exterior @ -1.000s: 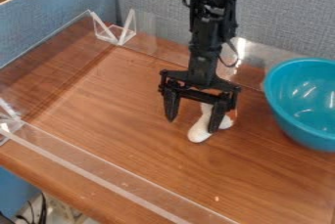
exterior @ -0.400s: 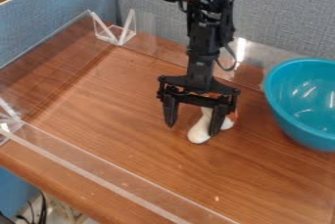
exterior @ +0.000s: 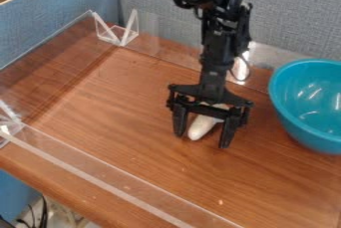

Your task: Remove the mushroom from inside the blue bowl and put it on the table

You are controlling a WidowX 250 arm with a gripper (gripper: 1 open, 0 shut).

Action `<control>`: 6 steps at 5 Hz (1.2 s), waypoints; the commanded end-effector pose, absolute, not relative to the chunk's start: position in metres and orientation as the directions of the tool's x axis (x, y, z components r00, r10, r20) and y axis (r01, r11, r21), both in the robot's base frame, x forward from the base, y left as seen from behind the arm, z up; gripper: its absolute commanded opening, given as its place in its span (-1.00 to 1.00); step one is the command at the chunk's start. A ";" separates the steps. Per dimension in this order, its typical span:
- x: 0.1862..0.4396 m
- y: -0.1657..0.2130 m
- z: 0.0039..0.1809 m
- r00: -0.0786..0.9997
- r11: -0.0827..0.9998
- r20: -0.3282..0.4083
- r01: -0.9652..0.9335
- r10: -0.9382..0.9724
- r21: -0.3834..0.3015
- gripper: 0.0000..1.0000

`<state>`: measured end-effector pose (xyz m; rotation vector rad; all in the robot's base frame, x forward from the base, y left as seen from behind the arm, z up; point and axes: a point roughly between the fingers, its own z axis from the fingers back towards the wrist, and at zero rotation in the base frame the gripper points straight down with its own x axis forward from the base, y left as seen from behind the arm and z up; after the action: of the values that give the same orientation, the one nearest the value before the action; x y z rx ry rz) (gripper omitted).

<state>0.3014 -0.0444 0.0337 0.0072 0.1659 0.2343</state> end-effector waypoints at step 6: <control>0.308 -0.026 0.081 0.961 0.963 -0.066 -0.271 0.270 -0.002 1.00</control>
<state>0.2944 -0.0276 0.0522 0.0063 0.1637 0.2697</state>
